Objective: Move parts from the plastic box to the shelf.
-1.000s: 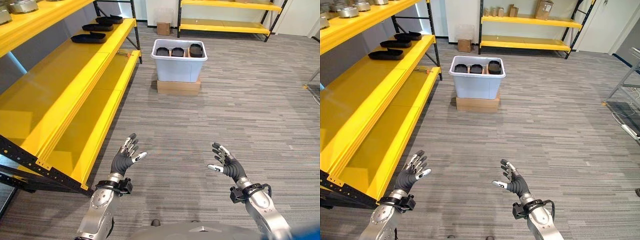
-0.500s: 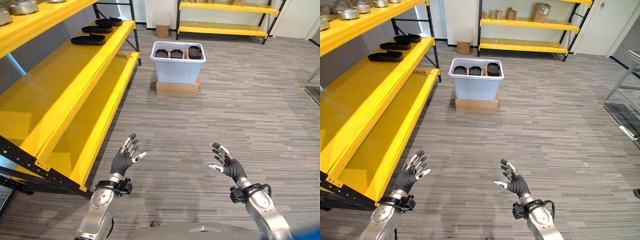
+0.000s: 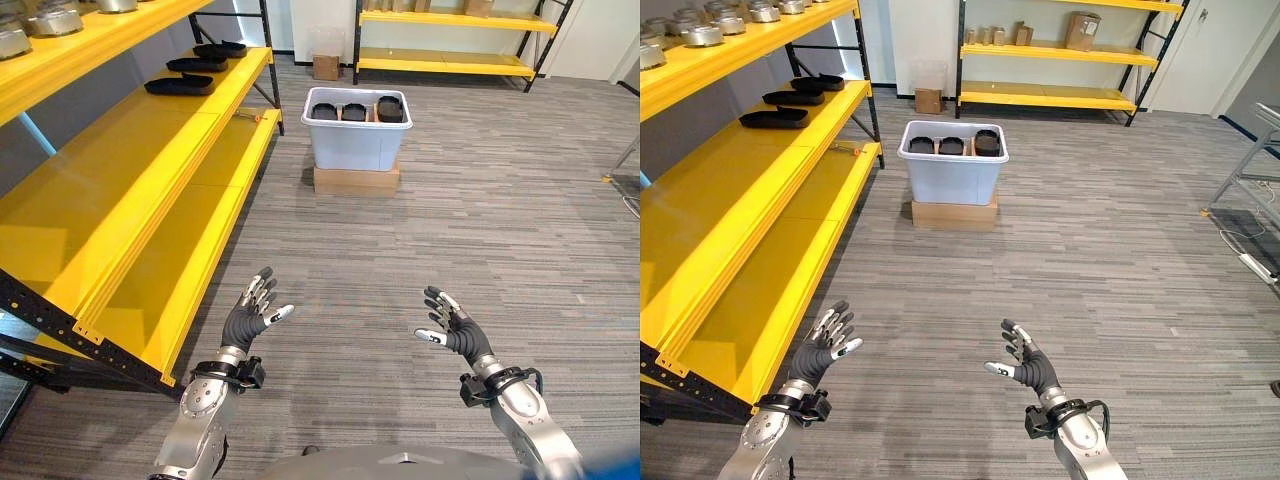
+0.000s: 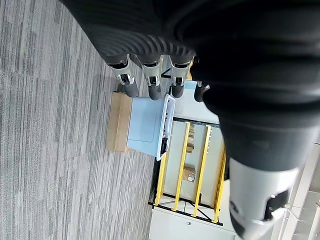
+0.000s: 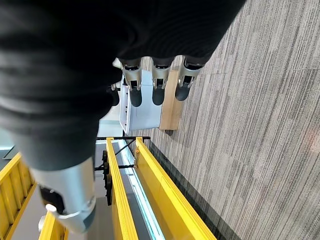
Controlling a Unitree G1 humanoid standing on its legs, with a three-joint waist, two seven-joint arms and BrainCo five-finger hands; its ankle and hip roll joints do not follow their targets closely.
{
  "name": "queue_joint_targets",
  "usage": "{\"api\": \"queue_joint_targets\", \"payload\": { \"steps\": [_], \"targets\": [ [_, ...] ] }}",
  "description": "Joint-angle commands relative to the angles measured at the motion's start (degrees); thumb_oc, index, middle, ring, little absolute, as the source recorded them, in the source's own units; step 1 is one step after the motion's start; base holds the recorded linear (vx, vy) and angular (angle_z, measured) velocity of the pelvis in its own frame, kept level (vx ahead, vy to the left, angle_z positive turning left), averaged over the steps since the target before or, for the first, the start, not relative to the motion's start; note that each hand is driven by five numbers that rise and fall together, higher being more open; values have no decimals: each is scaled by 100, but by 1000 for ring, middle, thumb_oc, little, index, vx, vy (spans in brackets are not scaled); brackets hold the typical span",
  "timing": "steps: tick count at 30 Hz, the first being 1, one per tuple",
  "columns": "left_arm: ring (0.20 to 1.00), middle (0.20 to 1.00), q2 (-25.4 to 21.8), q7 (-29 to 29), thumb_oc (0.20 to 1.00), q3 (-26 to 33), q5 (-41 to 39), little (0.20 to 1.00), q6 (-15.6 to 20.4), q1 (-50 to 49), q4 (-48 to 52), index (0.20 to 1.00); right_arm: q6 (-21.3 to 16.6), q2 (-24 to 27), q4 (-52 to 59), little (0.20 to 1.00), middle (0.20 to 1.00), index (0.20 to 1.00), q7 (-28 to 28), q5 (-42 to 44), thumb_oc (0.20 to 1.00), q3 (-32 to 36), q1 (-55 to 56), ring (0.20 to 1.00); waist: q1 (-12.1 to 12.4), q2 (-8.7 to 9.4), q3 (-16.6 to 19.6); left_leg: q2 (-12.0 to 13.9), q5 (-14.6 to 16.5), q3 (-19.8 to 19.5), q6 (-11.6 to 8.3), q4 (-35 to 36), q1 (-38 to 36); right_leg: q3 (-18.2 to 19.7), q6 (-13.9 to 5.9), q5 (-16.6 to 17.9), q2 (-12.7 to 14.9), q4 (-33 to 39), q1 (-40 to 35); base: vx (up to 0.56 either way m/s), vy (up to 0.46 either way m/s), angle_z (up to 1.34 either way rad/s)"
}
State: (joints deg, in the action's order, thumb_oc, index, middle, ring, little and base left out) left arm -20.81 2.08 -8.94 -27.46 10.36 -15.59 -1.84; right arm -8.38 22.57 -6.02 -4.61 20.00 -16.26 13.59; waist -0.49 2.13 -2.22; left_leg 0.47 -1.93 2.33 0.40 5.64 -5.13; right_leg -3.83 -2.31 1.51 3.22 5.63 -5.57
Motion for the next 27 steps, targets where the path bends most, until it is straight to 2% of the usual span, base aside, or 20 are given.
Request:
{"api": "queue_joint_targets", "payload": {
  "steps": [1, 9, 15, 18, 21, 22, 24, 25, 26, 27],
  "targets": [
    [1000, 1000, -167, 4, 1000, -36, 170, 1000, 270, 223, 223, 1000, -231, -17, 252, 1000, 1000, 1000, -50, 179, 1000, 80, -214, 1000, 29, -19, 5, 338, 326, -273, -238, -64, 57, -218, -527, -165, 597, -105, -27, 0, 0, 0],
    [1000, 1000, -222, -21, 1000, -54, 183, 1000, 272, 348, 241, 1000, -227, -31, 263, 1000, 1000, 1000, -58, 231, 1000, 42, -372, 1000, 80, 57, -86, 276, 508, -263, -152, -481, 214, -137, -552, -228, 687, -449, 100, -14, 23, 0],
    [1000, 1000, -322, -122, 1000, -23, 170, 1000, 330, 525, 277, 1000, -217, -86, 250, 1000, 1000, 1000, -62, 297, 1000, -38, -582, 1000, 112, 59, -275, 16, 839, -294, 101, -1055, 479, 46, -701, -279, 885, -1346, 552, -34, 137, -9],
    [1000, 1000, -375, -126, 1000, -21, 209, 1000, 326, 551, 304, 1000, -207, -117, 278, 1000, 1000, 1000, -84, 308, 1000, -29, -537, 1000, 90, 66, -359, -154, 946, -375, 226, -1248, 535, 139, -735, -28, 1038, -1948, 805, -3, 161, 3],
    [1000, 1000, -386, -182, 1000, -74, 337, 1000, 310, 613, 273, 1000, -236, -174, 365, 1000, 1000, 1000, -39, 302, 1000, -4, -416, 1000, 10, 38, -501, -363, 1019, -496, 386, -1419, 538, 350, -631, 725, 1179, -3055, 1315, 0, 197, 14],
    [1000, 1000, -386, -182, 1000, -74, 337, 1000, 310, 613, 273, 1000, -236, -175, 365, 1000, 1000, 1000, -39, 302, 1000, -4, -415, 1000, 13, 40, -499, -365, 1019, -493, 386, -1421, 541, 354, -632, 723, 1180, -3059, 1321, -2, 176, 36],
    [1000, 1000, -414, -204, 1000, -93, 361, 1000, 307, 636, 285, 1000, -249, -189, 405, 1000, 1000, 1000, 3, 299, 1000, 6, -398, 1000, -16, -32, -625, -412, 1063, -491, 480, -1441, 445, 388, -588, 1031, 1214, -3616, 1646, 7, 215, 24],
    [1000, 1000, -419, -217, 1000, -79, 439, 1000, 291, 647, 264, 1000, -259, -194, 412, 1000, 1000, 1000, 22, 288, 1000, 19, -401, 1000, -24, -138, -728, -415, 1120, -415, 544, -1431, 328, 103, -549, 837, 1302, -3943, 1964, 68, 241, -10],
    [1000, 1000, -403, -211, 1000, -75, 470, 1000, 288, 639, 261, 1000, -261, -206, 411, 1000, 1000, 1000, 29, 296, 1000, 29, -386, 1000, -46, -157, -721, -419, 1157, -371, 555, -1394, 248, -66, -538, 670, 1289, -3890, 2079, 146, 190, -13],
    [1000, 1000, -381, -194, 1000, -82, 476, 1000, 295, 641, 231, 1000, -266, -181, 411, 1000, 1000, 1000, 12, 336, 1000, 42, -382, 1000, -119, -171, -730, -420, 1192, -412, 532, -1347, 140, -182, -479, 379, 1056, -3645, 2178, 123, 46, -7]
  ]
}}
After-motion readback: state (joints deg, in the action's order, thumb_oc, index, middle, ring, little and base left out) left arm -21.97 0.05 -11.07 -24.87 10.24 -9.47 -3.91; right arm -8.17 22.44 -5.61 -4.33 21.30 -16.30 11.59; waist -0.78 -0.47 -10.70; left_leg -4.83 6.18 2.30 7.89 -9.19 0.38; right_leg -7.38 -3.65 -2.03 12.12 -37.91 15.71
